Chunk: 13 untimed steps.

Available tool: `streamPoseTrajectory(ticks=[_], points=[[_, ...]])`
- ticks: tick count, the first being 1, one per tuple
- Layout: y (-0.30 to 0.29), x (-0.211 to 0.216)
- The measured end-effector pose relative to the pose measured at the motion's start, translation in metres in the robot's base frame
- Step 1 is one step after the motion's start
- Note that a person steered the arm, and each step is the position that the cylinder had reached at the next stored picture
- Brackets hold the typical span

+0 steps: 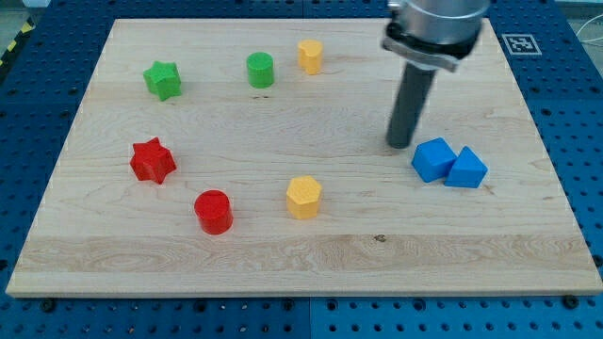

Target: Move green star to center

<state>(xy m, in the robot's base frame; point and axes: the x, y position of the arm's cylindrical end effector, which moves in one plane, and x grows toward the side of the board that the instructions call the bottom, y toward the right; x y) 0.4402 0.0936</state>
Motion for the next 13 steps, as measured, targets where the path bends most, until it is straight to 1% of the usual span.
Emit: streamPoseTrajectory(ticks=[1,2,3,5,6,7,8,9,11,12,13], points=[[-0.071,0.000],[-0.130,-0.005],[-0.199,-0.028],[-0.324,-0.047],[-0.365,-0.110],[-0.368,-0.174],[-0.327,-0.189],[-0.303,-0.176],[-0.335,-0.156],[-0.321,-0.138],[-0.281,-0.114]])
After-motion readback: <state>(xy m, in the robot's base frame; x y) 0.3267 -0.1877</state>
